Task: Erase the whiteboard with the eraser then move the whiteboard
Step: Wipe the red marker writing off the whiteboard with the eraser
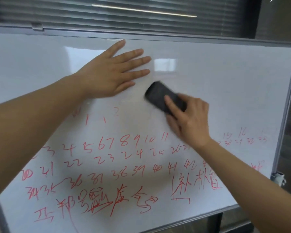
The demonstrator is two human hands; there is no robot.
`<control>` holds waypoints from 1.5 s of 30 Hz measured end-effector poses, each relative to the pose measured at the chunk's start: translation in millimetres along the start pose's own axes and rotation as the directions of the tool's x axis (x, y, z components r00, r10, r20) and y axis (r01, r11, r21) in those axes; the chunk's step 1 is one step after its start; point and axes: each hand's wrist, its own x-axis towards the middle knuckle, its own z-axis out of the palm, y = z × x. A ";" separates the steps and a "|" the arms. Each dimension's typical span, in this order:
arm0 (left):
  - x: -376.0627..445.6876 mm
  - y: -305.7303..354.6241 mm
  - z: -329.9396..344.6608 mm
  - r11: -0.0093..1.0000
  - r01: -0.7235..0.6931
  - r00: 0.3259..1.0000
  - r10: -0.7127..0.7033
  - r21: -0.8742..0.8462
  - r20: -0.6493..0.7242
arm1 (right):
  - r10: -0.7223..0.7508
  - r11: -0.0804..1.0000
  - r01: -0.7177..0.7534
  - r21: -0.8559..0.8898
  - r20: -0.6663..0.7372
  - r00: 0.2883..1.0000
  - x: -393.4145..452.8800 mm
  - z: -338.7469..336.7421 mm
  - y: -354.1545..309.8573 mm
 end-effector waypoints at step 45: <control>-2.0 3.0 4.6 0.999 0.023 0.999 -0.024 0.029 0.021 | -0.151 0.981 0.141 -0.133 -0.069 0.986 53.7 3.2 54.1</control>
